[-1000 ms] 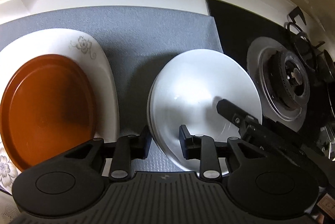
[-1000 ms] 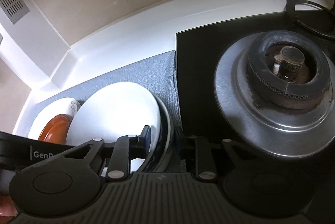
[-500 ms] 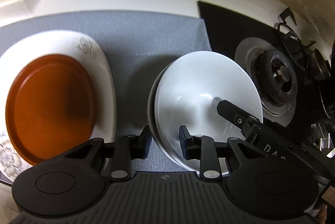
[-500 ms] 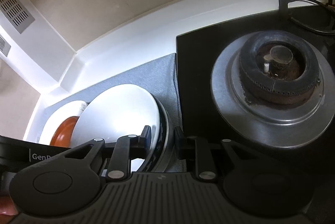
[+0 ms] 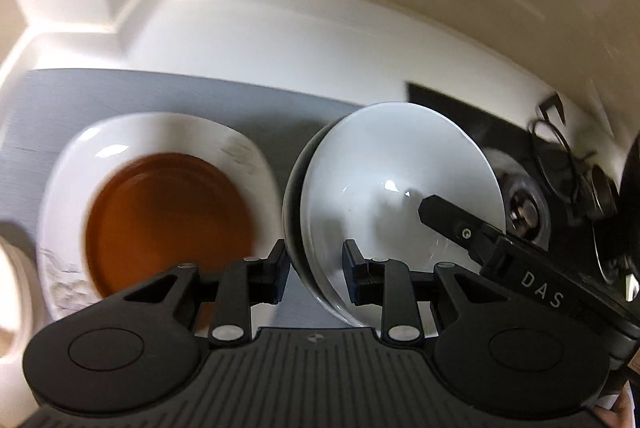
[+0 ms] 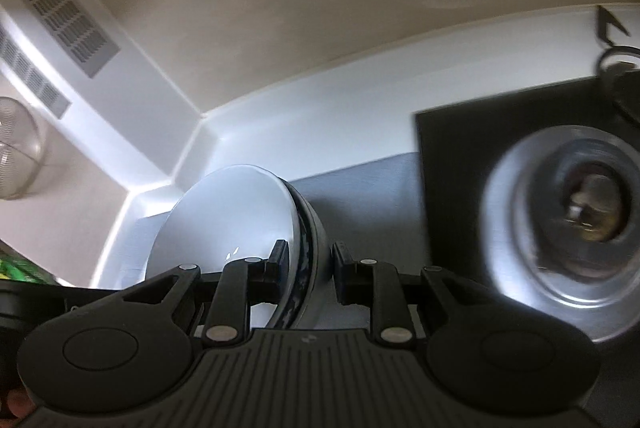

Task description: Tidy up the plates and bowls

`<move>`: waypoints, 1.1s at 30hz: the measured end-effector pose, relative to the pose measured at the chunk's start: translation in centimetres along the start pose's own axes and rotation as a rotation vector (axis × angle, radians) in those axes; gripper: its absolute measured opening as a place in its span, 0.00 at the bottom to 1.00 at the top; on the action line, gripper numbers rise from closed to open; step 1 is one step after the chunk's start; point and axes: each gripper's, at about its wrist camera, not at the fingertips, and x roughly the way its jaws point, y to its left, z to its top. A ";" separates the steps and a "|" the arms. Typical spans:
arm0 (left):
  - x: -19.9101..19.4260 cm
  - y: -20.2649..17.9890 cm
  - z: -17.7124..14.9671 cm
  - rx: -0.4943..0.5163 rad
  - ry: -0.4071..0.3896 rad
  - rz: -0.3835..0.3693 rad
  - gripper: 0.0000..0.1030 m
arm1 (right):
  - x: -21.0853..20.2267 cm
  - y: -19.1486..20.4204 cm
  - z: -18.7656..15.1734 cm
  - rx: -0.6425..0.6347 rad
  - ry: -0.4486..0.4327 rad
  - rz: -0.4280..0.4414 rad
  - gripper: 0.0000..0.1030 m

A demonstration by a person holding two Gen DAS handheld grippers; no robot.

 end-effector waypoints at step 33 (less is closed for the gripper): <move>-15.9 24.9 -4.4 -0.468 -0.134 0.287 0.30 | 9.4 29.6 -4.4 -0.353 0.297 0.373 0.25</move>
